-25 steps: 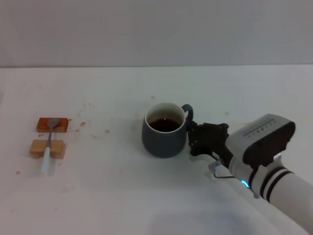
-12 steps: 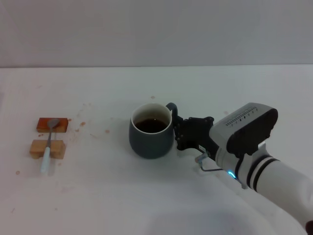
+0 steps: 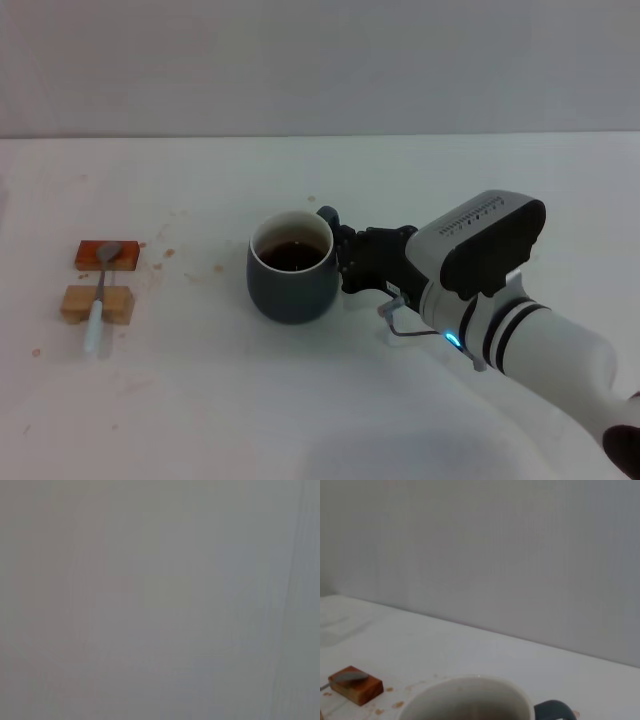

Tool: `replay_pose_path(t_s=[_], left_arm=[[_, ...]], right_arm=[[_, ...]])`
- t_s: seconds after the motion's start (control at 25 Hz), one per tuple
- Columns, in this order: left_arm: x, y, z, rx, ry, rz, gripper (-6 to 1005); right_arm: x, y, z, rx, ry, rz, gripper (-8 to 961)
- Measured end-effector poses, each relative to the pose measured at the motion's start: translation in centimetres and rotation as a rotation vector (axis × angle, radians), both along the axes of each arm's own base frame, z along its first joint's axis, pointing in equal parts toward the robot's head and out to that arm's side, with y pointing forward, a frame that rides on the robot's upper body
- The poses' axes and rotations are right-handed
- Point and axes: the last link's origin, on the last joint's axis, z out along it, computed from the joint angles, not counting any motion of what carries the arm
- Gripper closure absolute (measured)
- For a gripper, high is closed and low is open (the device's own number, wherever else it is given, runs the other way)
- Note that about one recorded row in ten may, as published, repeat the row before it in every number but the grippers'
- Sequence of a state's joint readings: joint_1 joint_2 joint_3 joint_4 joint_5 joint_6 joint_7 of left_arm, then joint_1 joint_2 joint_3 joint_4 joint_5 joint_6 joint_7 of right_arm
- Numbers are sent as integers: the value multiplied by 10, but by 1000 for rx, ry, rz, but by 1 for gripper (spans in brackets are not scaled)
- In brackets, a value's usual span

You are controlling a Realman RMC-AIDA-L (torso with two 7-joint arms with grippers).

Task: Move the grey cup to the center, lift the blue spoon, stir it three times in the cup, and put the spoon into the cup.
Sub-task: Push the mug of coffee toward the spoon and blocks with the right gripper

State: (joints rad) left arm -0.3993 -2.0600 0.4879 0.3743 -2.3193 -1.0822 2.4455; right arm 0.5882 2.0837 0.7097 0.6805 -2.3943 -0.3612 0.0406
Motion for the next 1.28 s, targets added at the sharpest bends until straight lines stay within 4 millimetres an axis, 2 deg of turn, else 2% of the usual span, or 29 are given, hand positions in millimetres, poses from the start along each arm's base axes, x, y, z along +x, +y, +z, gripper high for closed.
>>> replay_pose_path(t_s=[0.76, 0.92, 1.28], left_arm=[[-4, -6, 1, 2, -26, -2, 305], [-4, -7, 3, 5, -20, -3, 305], [-5, -4, 0, -10, -25, 14, 305]], right_arm=[[-23, 14, -5, -51, 38, -20, 905], [-10, 18, 1, -19, 34, -44, 905], [32, 31, 35, 154, 67, -89, 905]])
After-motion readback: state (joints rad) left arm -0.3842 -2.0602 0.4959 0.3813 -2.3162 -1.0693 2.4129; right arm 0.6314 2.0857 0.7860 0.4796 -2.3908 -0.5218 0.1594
